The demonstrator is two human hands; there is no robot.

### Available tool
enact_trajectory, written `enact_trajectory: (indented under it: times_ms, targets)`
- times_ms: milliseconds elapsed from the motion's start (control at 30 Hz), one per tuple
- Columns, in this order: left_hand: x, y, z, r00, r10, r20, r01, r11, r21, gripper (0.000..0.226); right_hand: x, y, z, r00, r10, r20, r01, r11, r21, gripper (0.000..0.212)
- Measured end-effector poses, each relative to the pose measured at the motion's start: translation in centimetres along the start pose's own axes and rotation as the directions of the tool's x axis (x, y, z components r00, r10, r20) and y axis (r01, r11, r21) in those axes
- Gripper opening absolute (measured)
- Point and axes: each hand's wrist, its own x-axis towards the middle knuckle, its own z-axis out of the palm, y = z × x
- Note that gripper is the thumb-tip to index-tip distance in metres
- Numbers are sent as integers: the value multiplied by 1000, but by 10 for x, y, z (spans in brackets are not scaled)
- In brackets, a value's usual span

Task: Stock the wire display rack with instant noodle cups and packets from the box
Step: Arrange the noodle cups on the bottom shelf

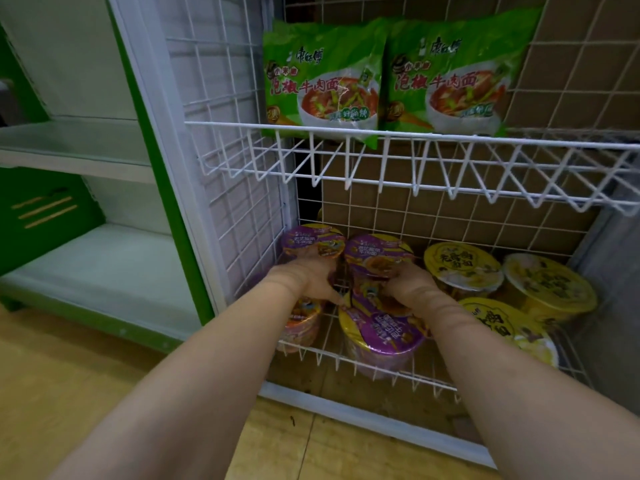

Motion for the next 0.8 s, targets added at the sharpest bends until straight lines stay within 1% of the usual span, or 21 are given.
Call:
enact_trajectory:
  times_ms: [67, 133, 200, 300, 400, 467, 533, 600, 633, 667, 700, 767, 800]
  targets:
    - [0, 19, -1, 998, 63, -23, -63, 998, -22, 76, -4, 8, -2, 999, 21, 48, -15, 993, -121, 51]
    - [1, 35, 0, 993, 121, -9, -121, 991, -52, 74, -7, 14, -5, 994, 26, 104, -4, 980, -200, 59]
    - [4, 47, 3, 989, 146, 23, -144, 986, -87, 74, -13, 17, -9, 989, 57, 137, -33, 985, -172, 62]
    - [6, 56, 10, 993, 116, 28, -115, 992, -42, 81, -18, 20, -14, 980, 117, 159, -105, 991, -79, 50]
    - [1, 59, 8, 996, 77, -48, -73, 995, 73, 88, -15, 21, -15, 964, 208, 164, -207, 978, -21, 35]
    - [-3, 60, 5, 995, 80, -57, -73, 991, 117, 87, -13, 22, -15, 959, 249, 138, -246, 968, -37, 34]
    - [-6, 61, 4, 998, 57, 27, -60, 987, 150, 95, -10, 24, -13, 957, 283, 65, -274, 954, -124, 36]
    - [-8, 64, 6, 993, 17, 116, -35, 987, 154, 109, -9, 26, -12, 964, 263, -40, -265, 932, -246, 34]
    - [-9, 67, 8, 991, 12, 131, -33, 987, 154, 114, -7, 26, -11, 967, 245, -68, -254, 928, -273, 34]
    - [-10, 70, 9, 991, 20, 131, -40, 988, 152, 117, -6, 24, -11, 973, 222, -64, -231, 935, -268, 35]
    - [-10, 72, 11, 992, 40, 120, -57, 989, 137, 118, -3, 23, -10, 984, 171, -48, -178, 953, -247, 38]
    - [-7, 75, 12, 991, 102, 91, -112, 988, 103, 118, 0, 18, -9, 999, 23, 35, -15, 977, -212, 44]
    - [-6, 76, 12, 987, 136, 83, -144, 984, 104, 119, -2, 15, -9, 996, -17, 89, 36, 976, -216, 48]
